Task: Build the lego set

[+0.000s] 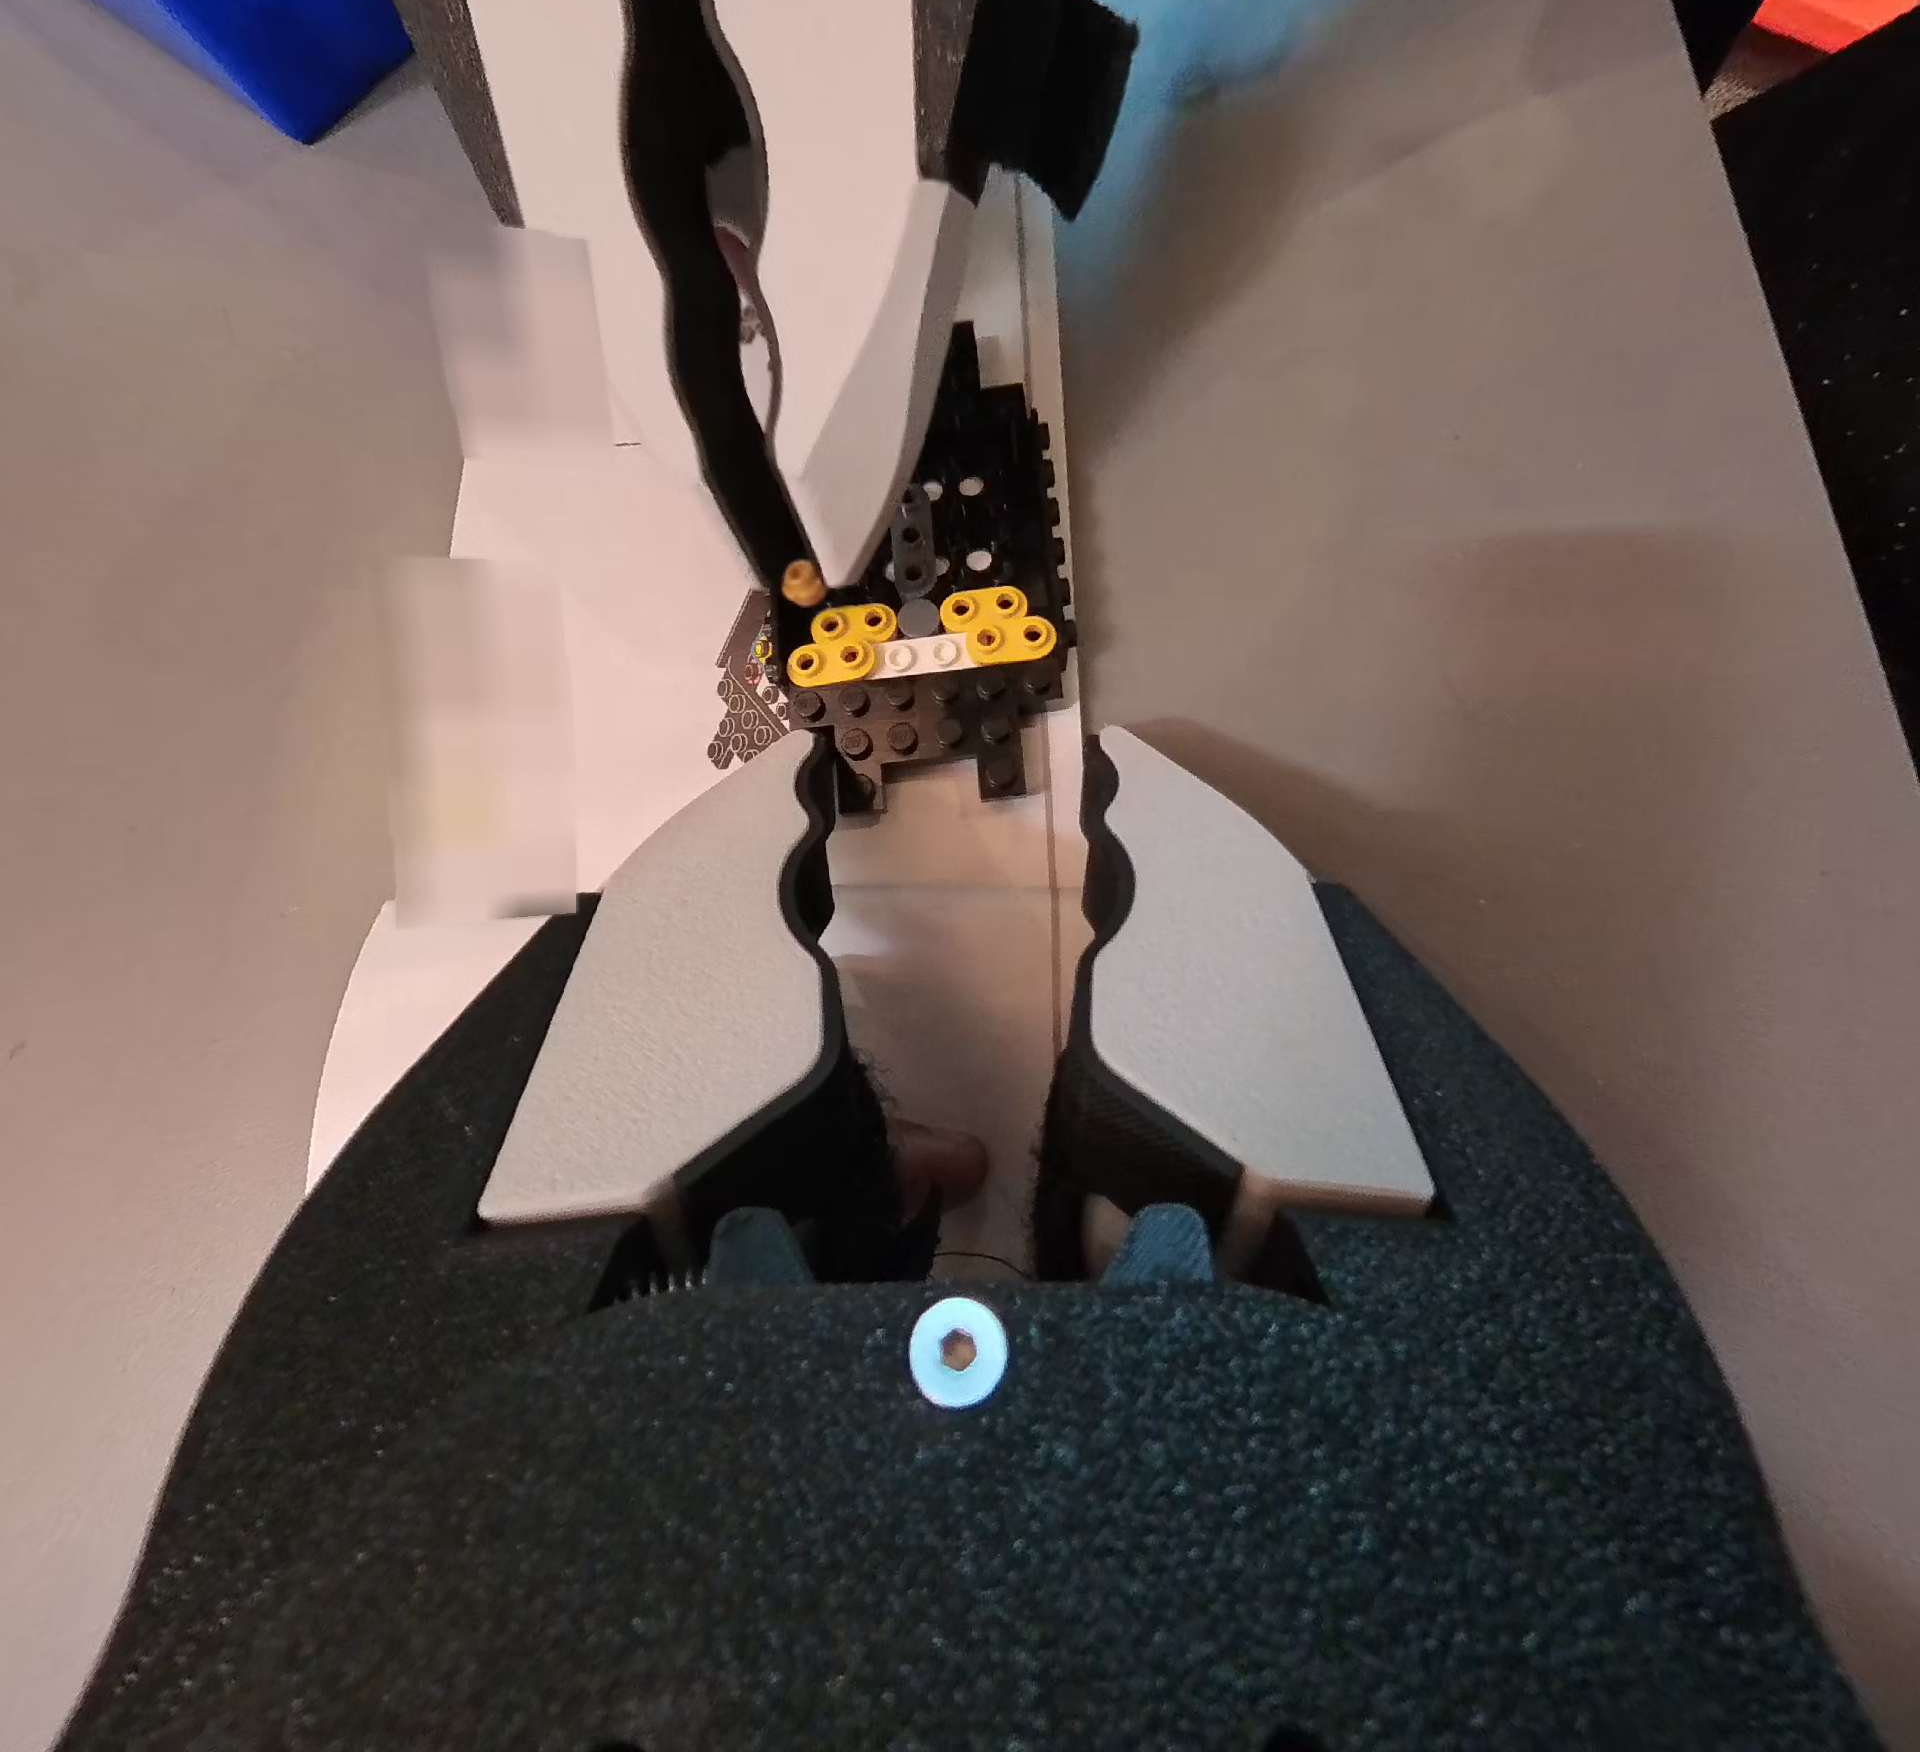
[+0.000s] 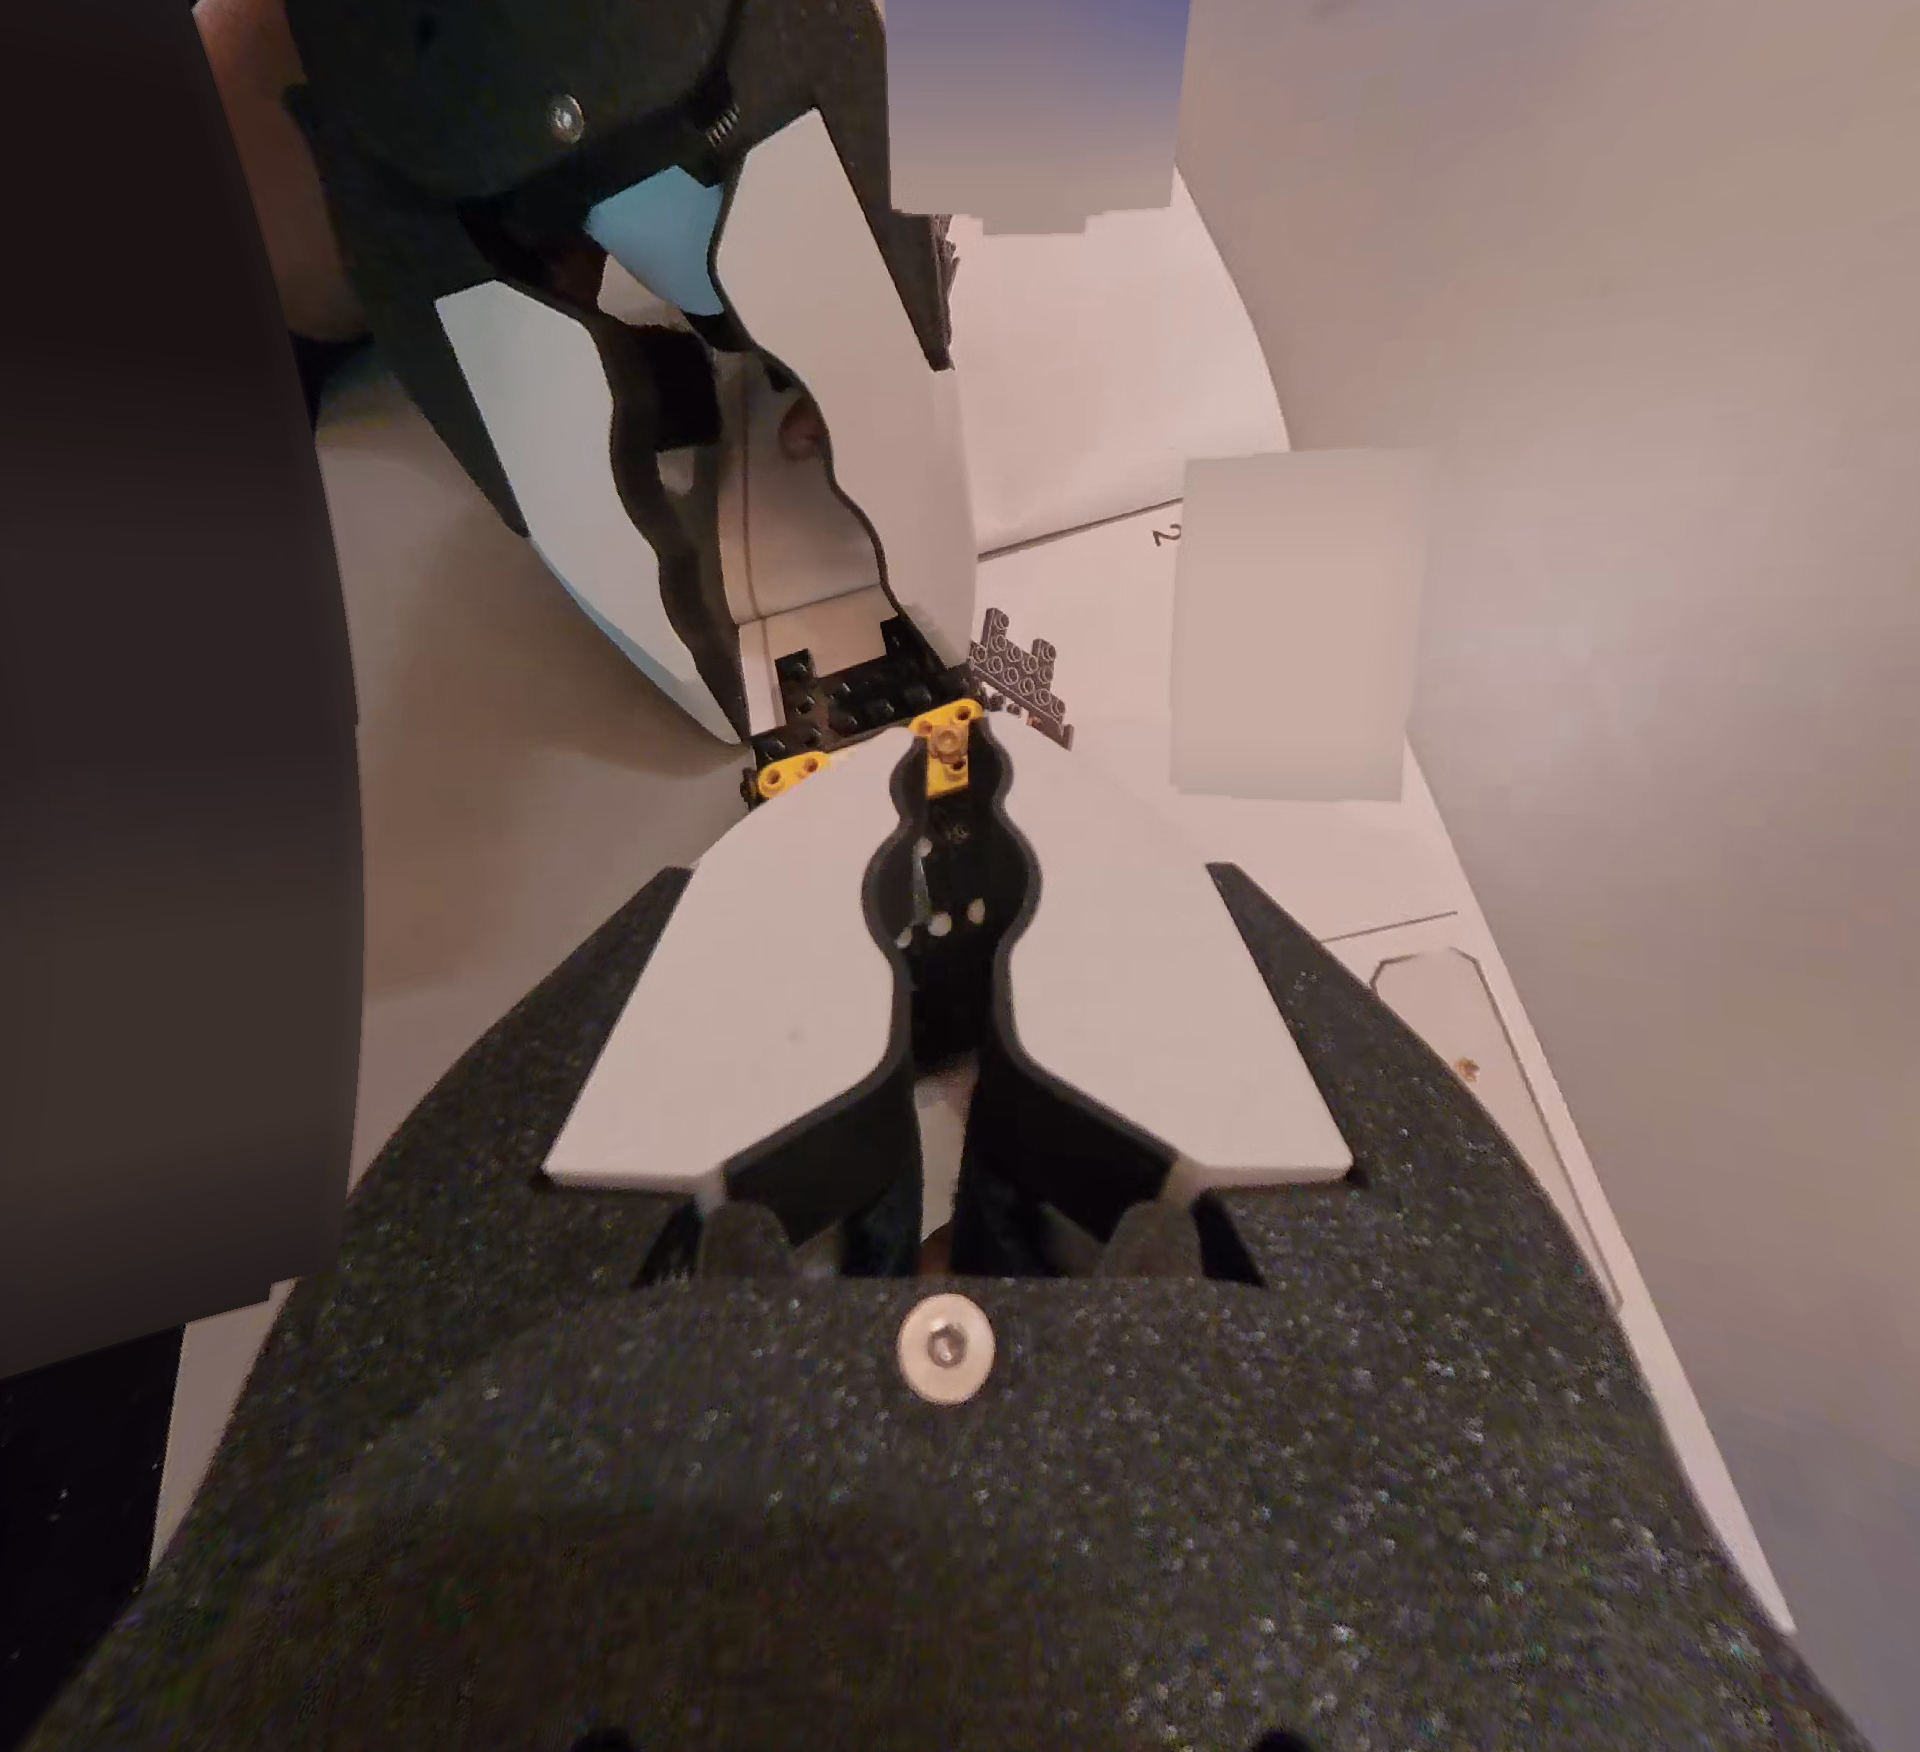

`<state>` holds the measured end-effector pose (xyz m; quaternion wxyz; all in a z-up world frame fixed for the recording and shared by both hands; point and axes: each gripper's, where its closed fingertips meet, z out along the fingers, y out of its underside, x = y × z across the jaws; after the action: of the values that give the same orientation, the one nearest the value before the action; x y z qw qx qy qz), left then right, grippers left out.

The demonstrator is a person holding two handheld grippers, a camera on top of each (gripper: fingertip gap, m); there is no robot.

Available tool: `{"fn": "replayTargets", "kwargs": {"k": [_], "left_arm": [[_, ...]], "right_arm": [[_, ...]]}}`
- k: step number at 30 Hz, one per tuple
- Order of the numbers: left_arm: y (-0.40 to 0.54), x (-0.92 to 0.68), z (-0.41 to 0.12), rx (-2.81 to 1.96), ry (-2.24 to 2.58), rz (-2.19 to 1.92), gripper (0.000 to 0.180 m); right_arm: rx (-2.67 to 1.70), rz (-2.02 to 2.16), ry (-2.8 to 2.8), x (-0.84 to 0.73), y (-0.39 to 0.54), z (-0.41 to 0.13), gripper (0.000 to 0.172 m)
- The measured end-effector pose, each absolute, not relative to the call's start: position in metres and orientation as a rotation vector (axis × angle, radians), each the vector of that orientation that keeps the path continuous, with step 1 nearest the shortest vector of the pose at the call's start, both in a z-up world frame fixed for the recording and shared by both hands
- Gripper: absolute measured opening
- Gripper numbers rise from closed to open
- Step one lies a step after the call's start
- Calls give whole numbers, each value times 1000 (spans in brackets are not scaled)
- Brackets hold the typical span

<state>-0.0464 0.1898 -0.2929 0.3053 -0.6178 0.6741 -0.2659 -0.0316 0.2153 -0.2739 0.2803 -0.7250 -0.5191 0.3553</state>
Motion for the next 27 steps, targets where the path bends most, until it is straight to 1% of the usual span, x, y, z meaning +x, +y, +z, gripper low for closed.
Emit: {"fn": "replayTargets", "kwargs": {"k": [1,7,25,27], "left_arm": [[190,-46,-293,-1635,1785,-704,45],[190,-45,-293,-1634,1785,-705,44],[190,-45,-293,-1631,1788,-705,44],[190,-45,-293,-1631,1788,-705,44]], "right_arm": [[-1942,955,-1391,-33,215,-274,7],[-1957,931,-1420,-39,213,-281,7],[-1944,886,-1424,-39,217,-281,7],[-1936,871,-1435,-39,217,-281,10]]}}
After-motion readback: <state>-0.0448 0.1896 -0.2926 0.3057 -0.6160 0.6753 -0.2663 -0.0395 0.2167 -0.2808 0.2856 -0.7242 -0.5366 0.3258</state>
